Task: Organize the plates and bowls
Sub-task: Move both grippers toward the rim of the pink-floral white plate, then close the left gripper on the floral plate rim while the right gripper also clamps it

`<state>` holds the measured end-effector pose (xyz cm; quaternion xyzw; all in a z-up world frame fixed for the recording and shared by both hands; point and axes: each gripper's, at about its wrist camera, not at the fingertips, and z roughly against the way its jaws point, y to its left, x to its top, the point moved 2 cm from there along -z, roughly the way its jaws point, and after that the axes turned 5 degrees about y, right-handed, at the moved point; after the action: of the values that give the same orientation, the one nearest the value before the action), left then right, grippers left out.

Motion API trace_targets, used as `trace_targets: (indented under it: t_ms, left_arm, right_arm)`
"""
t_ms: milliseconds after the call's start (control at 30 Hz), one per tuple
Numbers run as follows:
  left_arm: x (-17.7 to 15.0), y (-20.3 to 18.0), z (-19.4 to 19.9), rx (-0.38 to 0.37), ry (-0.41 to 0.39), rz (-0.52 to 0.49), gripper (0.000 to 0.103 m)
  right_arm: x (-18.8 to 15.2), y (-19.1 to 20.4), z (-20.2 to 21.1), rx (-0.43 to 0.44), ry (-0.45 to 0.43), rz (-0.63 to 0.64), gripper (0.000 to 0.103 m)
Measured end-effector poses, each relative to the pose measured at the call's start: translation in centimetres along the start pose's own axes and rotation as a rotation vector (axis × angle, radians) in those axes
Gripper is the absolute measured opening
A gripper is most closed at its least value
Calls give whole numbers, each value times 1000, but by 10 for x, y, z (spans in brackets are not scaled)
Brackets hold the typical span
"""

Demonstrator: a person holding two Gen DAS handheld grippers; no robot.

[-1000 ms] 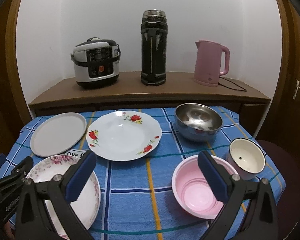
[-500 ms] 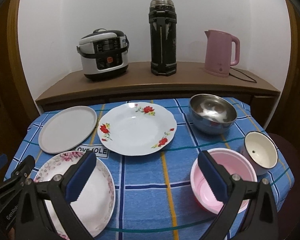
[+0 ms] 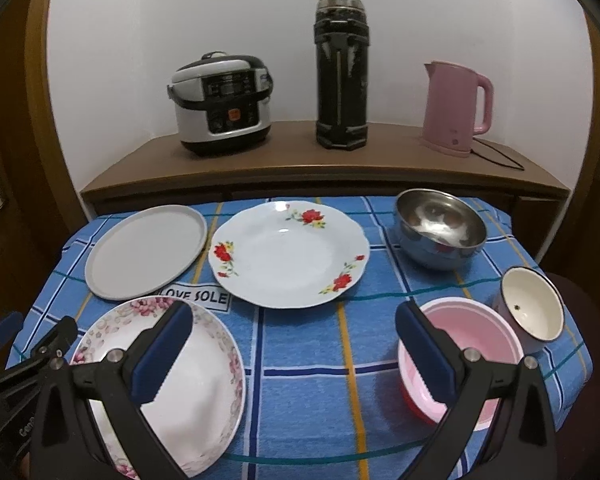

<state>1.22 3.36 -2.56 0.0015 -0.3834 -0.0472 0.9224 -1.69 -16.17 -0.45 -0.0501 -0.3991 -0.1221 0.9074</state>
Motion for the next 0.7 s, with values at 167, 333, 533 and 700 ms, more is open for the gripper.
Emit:
trace_targets:
  t_ms: [167,333,533,700]
  left_arm:
    - [-5,14,-10,-3,33,26,79]
    - [-11,19,-14,-12,53,28,79]
    - [-15,13,-22,-68,81,7,79]
    - [-18,7,-26,-72,88,-21,77]
  right_arm:
    - [-4,2,-5,58,10,23,95]
    - [-13,5,-13,115,56,55,82]
    - [-28,13,-26,184,120,94,63]
    - [-37,16,-35,219,169,103,51]
